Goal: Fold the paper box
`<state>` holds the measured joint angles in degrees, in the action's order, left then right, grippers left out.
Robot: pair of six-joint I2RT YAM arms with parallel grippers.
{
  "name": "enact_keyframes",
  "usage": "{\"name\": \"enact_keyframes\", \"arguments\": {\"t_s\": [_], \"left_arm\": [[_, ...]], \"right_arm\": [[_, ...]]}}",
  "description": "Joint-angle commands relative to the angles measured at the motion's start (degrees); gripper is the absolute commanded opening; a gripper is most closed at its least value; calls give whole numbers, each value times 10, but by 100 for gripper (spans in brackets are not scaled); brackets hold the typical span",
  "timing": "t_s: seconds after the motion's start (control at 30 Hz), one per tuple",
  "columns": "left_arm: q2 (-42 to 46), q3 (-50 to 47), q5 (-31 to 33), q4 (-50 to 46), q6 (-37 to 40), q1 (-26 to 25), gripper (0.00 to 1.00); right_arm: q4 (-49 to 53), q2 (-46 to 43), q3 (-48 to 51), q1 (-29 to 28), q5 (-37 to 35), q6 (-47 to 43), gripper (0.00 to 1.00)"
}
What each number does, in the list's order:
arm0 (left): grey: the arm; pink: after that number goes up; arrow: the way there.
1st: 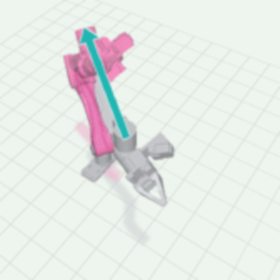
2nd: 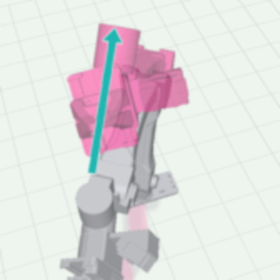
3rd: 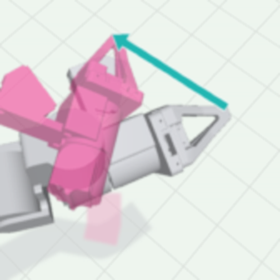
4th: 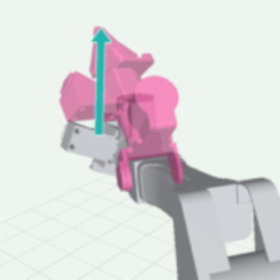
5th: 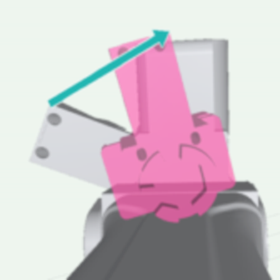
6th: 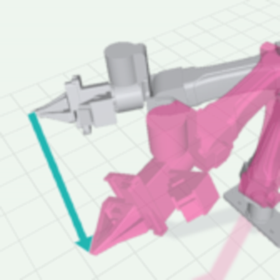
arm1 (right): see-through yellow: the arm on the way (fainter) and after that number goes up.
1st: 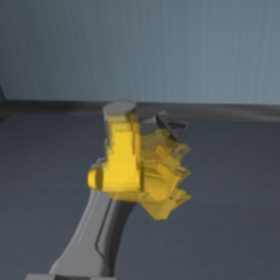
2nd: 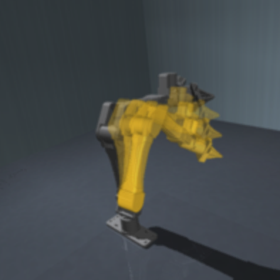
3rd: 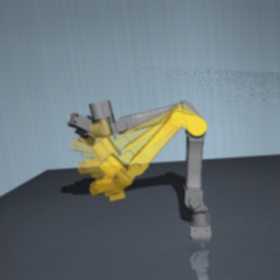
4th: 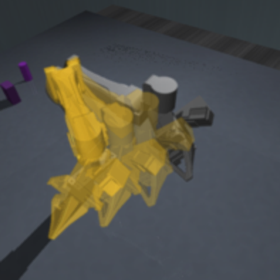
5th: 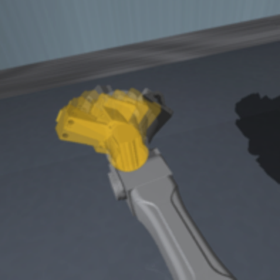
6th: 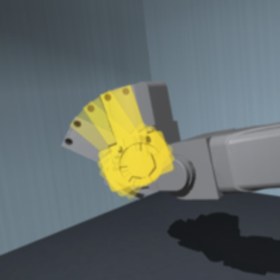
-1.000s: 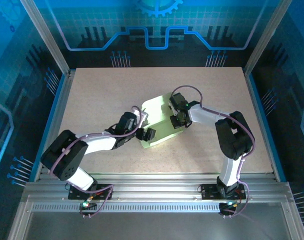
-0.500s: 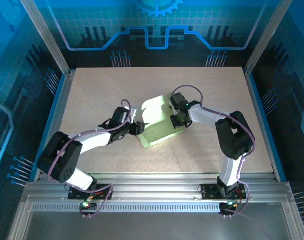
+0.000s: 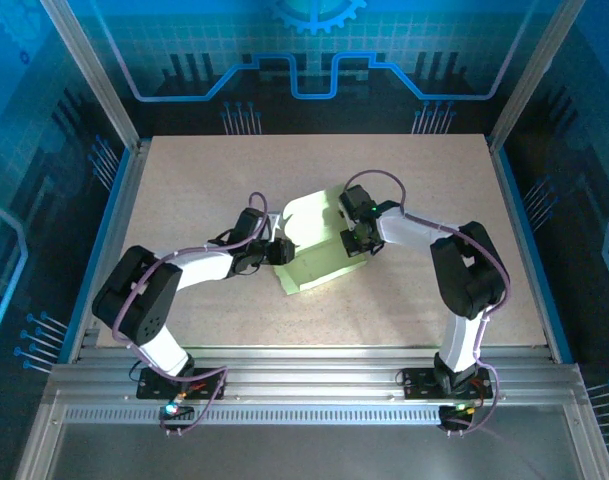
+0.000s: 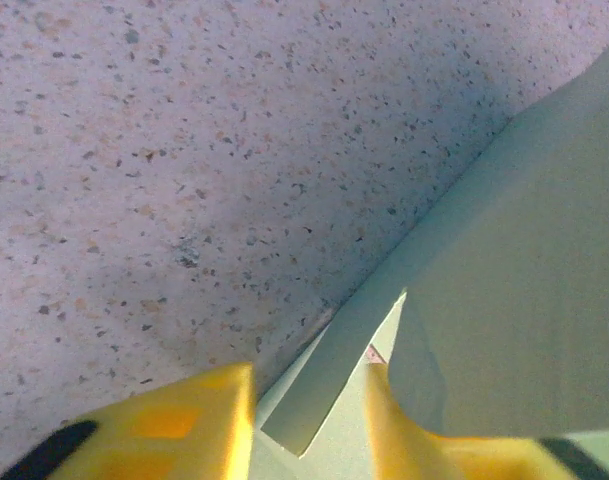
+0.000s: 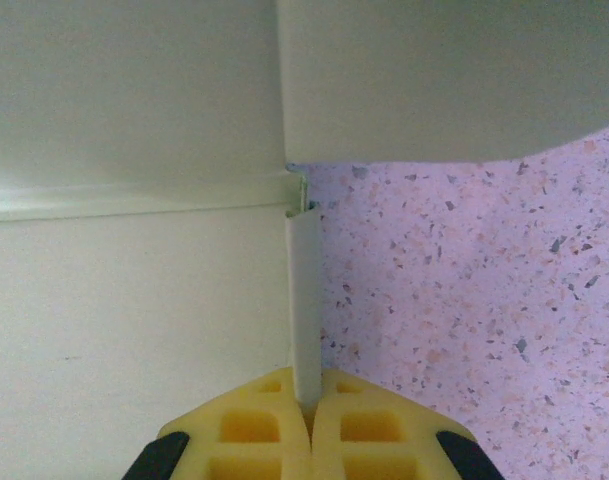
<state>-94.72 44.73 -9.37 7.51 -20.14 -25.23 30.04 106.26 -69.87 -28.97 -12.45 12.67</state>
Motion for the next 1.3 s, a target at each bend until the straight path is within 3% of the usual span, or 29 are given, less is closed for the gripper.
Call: {"name": "enact_keyframes", "arguments": {"t_s": [0.0,0.47,0.6,1.27], "left_arm": [[-11,29,-17,-20,-32,-2,29],[-34,66,30,-75,-157,-35,29],[-34,53,39,-51,-181,-34,34],[-87,16,5,127,-453,-25,34]], "right_arm": [[22,23,-8,-9,18,16,4],[4,27,5,-26,0,122,2],[6,24,5,-27,-1,122,2],[-19,18,24,-59,2,157,0]]}}
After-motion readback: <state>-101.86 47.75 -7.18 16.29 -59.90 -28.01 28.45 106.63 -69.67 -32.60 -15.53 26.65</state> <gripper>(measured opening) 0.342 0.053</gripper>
